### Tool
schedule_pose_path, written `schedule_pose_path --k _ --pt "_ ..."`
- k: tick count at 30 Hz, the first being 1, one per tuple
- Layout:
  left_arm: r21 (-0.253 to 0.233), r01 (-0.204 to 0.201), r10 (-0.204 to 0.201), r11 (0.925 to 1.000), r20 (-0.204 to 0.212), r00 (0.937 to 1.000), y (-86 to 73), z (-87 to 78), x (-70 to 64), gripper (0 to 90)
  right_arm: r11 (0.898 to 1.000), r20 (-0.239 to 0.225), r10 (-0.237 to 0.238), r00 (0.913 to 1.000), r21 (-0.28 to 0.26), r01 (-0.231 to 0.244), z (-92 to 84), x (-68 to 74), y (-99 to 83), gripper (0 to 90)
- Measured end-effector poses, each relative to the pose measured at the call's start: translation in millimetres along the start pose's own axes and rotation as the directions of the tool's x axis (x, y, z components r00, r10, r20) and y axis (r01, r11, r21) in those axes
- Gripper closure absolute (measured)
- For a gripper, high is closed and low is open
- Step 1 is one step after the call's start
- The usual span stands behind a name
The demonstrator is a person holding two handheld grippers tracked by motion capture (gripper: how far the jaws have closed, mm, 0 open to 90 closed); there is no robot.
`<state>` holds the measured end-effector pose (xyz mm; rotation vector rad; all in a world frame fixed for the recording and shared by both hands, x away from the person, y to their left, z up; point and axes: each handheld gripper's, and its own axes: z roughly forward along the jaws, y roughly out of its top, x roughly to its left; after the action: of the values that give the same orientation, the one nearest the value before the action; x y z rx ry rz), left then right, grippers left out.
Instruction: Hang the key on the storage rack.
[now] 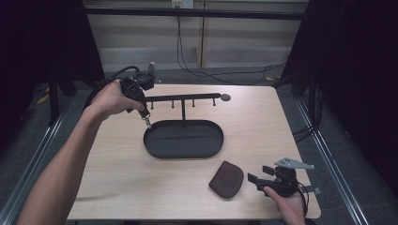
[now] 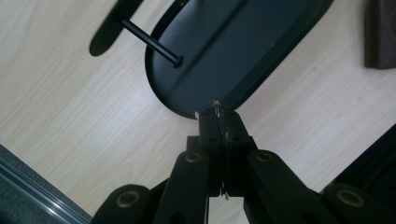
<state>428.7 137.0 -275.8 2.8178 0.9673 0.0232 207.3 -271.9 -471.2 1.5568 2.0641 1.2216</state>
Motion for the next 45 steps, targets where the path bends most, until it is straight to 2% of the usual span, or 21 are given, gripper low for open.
schedule_pose_path --k 3,5,11,14,20,21,25,30,45 --pt "0.010 0.015 -0.015 0.9998 -0.009 0.9998 3.8 -0.8 0.7 89.4 1.000 -0.001 -0.002 1.0000 0.001 0.002 -0.1 0.3 0.0 24.5" --pt "0.010 0.006 -0.006 0.9999 -0.009 0.9999 5.0 -1.0 1.3 89.4 1.000 -0.001 -0.004 1.0000 0.001 0.004 -0.2 0.7 -0.1 24.5" --pt "0.001 0.024 -0.024 0.9997 -0.007 0.9997 13.0 0.1 5.4 89.4 1.000 -0.005 -0.004 1.0000 -0.001 0.004 -0.6 0.7 -0.4 24.5" --pt "0.013 0.032 -0.032 0.9994 -0.006 0.9995 15.7 3.7 7.3 89.4 1.000 -0.010 0.000 0.9999 0.000 0.000 -0.3 -0.2 -0.5 24.2" --pt "0.015 0.031 -0.031 0.9994 -0.005 0.9995 20.6 6.4 10.3 89.4 1.000 -0.012 -0.001 0.9999 0.004 0.001 -0.2 0.1 -0.5 24.1" --pt "0.006 0.047 -0.047 0.9989 -0.003 0.9989 22.0 6.1 12.7 89.4 1.000 -0.012 0.000 0.9999 0.002 0.000 -0.4 0.1 -0.6 24.1" --pt "0.012 0.062 -0.062 0.9980 0.000 0.9981 22.7 7.2 16.4 89.4 1.000 -0.011 0.000 0.9999 -0.003 0.000 -0.9 -0.2 -0.9 23.9" --pt "0.016 0.055 -0.055 0.9983 0.004 0.9985 24.5 9.2 16.9 89.3 1.000 -0.012 -0.003 0.9999 0.004 0.003 -0.1 0.1 -0.7 23.9" --pt "0.007 0.081 -0.080 0.9967 -0.021 0.9965 27.8 14.6 21.5 89.2 1.000 -0.014 -0.004 0.9999 0.002 0.004 -0.6 0.0 -0.9 23.8"
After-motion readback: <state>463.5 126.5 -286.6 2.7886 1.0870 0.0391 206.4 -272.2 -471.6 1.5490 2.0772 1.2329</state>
